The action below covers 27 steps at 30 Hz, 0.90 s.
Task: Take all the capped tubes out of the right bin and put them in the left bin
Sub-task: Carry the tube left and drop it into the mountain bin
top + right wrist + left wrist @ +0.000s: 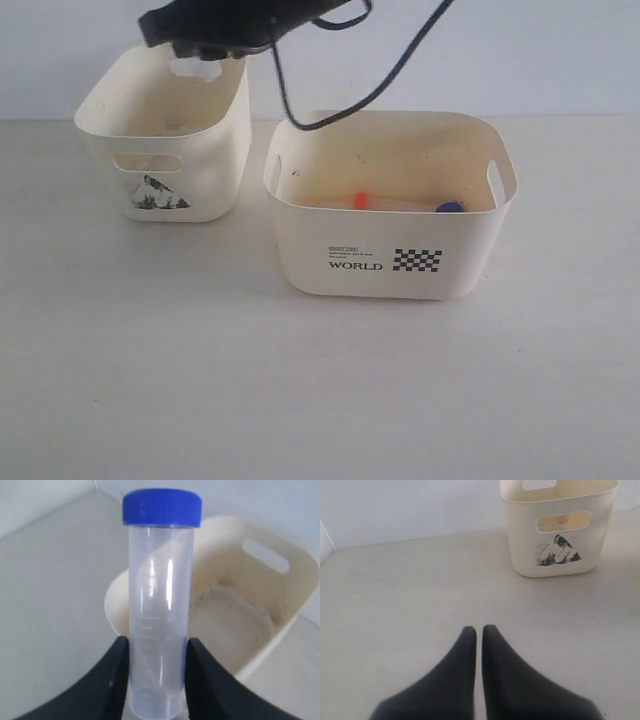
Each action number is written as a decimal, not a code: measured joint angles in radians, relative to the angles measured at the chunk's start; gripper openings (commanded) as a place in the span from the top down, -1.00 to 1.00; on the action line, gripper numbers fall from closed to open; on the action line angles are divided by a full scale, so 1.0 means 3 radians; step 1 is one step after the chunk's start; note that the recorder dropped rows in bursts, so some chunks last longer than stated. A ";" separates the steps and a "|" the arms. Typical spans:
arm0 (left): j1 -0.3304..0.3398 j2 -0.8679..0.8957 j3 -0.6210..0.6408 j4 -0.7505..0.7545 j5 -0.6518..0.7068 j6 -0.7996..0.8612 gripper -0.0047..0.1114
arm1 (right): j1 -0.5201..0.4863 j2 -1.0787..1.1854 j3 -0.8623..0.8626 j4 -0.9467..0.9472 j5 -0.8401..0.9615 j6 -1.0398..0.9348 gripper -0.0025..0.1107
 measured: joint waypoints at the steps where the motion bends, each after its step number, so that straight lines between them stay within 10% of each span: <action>1: 0.0000 0.0000 0.0000 0.0000 0.0000 0.0000 0.84 | 0.0081 0.0042 0.0000 0.0000 -0.0189 0.0000 0.96; 6: 0.0000 0.0000 0.0000 0.0000 0.0000 0.0000 0.84 | 0.0299 0.0312 0.0000 0.0006 -0.1199 -0.0008 0.76; 13: 0.0000 0.0000 0.0000 0.0000 0.0000 0.0000 0.84 | 0.0300 0.0685 -0.0186 0.0028 -0.1584 -0.0008 -0.62; 15: 0.0000 0.0000 0.0000 0.0000 0.0000 0.0000 0.84 | 0.0300 0.0723 -0.0219 0.0134 -0.1607 0.0089 -0.31; 19: 0.0000 0.0000 0.0000 0.0000 0.0000 0.0000 0.84 | 0.0300 0.0690 -0.0247 0.0257 -0.1507 0.0215 0.93; 27: 0.0000 0.0000 0.0000 0.0000 0.0000 0.0000 0.84 | 0.0268 0.0429 -0.0255 0.0101 -0.0367 0.0232 0.96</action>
